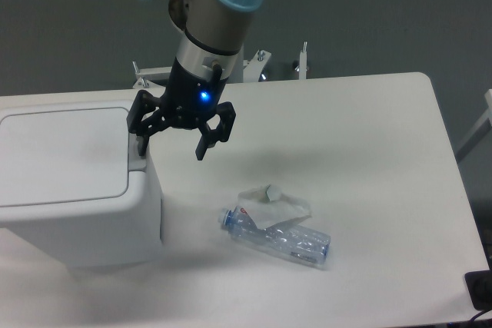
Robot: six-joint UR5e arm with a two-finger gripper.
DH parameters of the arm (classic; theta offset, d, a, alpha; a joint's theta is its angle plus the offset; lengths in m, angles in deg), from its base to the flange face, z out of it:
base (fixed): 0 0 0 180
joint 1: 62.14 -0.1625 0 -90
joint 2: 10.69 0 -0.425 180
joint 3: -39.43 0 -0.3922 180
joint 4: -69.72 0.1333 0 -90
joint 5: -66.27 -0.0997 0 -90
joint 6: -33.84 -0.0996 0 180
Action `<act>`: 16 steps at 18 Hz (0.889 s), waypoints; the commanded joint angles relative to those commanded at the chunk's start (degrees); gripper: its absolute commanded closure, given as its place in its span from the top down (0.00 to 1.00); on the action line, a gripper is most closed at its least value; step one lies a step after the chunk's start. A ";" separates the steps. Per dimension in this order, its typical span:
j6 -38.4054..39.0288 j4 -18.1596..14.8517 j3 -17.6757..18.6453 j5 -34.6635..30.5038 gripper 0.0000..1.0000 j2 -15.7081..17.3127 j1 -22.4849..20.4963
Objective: Open the trash can
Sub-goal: 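Hook the gripper finger under the lid edge and lift the lid open, then hold the gripper beside the raised lid of the trash can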
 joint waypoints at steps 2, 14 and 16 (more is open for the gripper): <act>0.00 0.44 0.26 0.00 1.00 0.00 0.17; -0.09 0.35 -4.30 -0.18 1.00 0.53 0.18; 0.44 1.23 -6.67 -0.09 1.00 0.53 -1.74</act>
